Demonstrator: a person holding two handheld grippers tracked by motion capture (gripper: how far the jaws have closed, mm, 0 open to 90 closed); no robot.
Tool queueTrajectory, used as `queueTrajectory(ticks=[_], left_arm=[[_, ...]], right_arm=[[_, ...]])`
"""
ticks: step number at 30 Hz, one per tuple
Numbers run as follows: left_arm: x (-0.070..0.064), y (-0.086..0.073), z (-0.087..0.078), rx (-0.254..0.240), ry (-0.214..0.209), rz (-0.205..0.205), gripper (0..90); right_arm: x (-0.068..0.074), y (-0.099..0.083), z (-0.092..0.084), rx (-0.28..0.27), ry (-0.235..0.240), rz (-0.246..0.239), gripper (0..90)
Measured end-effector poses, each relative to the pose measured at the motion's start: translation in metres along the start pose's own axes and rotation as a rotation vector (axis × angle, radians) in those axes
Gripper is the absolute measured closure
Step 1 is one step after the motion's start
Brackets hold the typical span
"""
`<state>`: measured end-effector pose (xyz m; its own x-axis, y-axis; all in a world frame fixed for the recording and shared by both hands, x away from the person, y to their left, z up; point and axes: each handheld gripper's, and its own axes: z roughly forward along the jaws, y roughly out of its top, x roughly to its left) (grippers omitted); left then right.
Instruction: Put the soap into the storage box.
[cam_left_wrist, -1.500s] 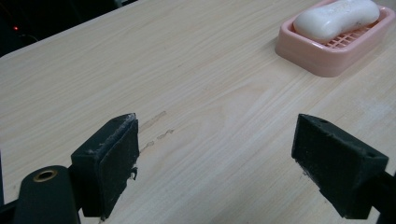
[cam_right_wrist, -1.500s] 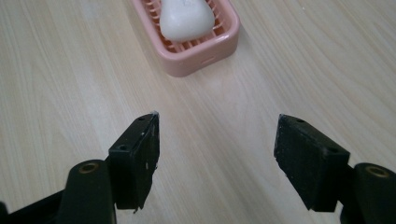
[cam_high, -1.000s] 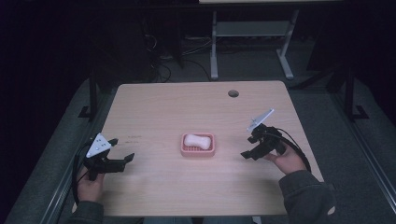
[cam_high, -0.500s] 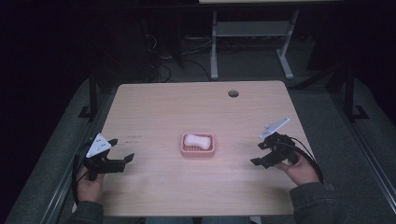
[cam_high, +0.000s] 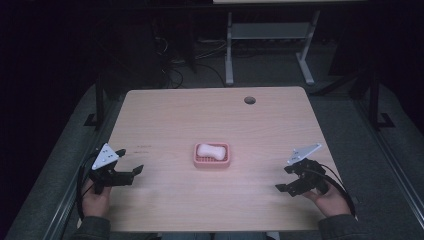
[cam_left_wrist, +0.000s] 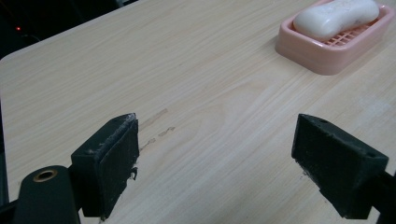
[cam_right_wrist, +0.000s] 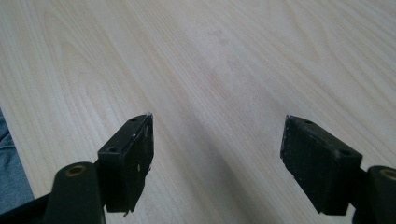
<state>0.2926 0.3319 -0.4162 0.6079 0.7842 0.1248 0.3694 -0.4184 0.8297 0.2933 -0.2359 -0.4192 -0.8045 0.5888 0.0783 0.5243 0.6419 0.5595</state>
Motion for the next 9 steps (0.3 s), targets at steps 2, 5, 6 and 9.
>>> queueTrajectory(ticks=[2, 5, 6, 9], left_arm=[[0.0, 0.0, -0.001, -0.002, 0.001, -0.001, 14.5], [-0.001, 0.0, 0.0, 0.003, 0.002, 0.003, 14.6], [-0.001, 0.0, 0.0, 0.005, 0.002, 0.004, 14.5], [-0.001, 0.0, 0.002, 0.009, 0.003, 0.009, 14.5]], right_arm=[[0.003, -0.002, -0.002, -0.022, -0.001, -0.003, 24.5], [0.011, -0.004, -0.001, -0.034, -0.021, -0.018, 23.8], [0.014, -0.005, -0.001, -0.04, -0.027, -0.024, 22.9], [0.023, -0.011, -0.003, -0.109, -0.069, -0.045, 26.0]])
